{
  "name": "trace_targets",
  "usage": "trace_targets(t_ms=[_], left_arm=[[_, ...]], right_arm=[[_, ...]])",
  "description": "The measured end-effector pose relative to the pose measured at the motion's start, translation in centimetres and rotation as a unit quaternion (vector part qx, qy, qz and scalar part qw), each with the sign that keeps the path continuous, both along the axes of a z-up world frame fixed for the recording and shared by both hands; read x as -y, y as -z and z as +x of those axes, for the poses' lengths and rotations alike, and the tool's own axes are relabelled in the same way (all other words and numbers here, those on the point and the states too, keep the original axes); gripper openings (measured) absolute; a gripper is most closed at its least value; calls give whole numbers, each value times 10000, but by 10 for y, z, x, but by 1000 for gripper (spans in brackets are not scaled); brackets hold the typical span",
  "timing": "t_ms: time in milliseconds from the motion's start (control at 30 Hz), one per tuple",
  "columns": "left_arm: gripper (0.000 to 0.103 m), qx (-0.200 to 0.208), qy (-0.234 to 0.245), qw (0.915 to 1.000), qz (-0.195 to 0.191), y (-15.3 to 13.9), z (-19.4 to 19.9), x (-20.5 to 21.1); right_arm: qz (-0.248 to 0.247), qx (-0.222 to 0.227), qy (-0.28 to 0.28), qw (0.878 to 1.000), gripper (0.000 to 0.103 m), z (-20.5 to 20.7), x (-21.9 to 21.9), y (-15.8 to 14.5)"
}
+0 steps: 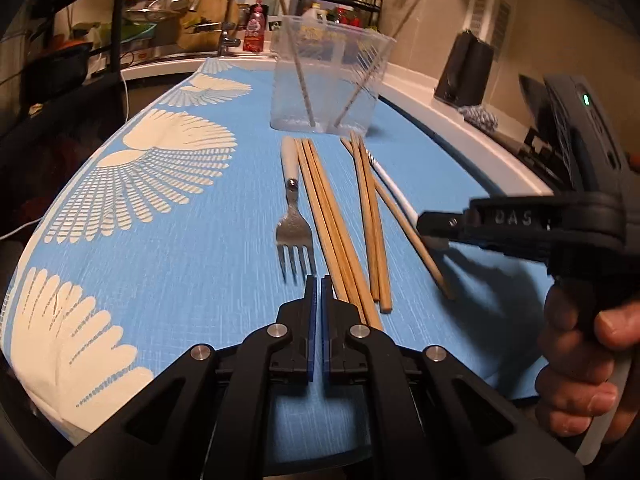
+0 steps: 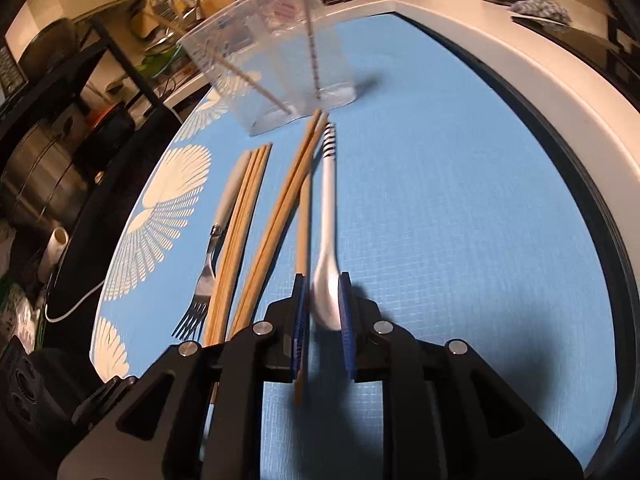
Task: Organize utensils
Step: 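Close the right gripper on the white spoon while the left gripper returns to the chopsticks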
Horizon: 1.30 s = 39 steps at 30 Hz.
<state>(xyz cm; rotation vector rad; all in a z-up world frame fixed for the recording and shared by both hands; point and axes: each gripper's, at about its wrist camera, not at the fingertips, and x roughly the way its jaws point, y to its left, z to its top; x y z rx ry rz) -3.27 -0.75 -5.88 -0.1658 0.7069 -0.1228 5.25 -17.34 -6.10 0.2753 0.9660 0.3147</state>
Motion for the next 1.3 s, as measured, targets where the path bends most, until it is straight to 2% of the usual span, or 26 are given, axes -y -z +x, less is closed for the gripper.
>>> trace_targets(t_ms=[133,333,433,500,600,733,933,1067,1300], left_arm=[[2,-107,91,9997,-203,6,2,0],[2,46,157,9994,-313,1,-1,1],[14,40,213,9994,-288,2,-1,5],[14,5,254,9993,-284,3,0,7],[14,-55,194,9998,-38,5,1,10],[15,-10,122,9996,237,4,-3,13],[15,120,17,9999,1,0,-9,5],[14,2,-14,10000,71,5,-5,5],[14,38,86,9978,652,5,-7,21]], right_arm=[[10,9,95,10000,18,3,4,-1],[-66,-87,114,9999,20,3,5,5],[-170,-51,73,9998,20,2,2,4],[-200,-37,61,9998,20,2,1,4],[-236,-17,60,9997,20,1,0,4],[-281,56,73,9996,13,0,-1,2],[-263,67,119,9996,13,-1,1,3],[-216,63,132,9997,12,0,2,4],[-255,131,206,9994,11,-4,0,4]])
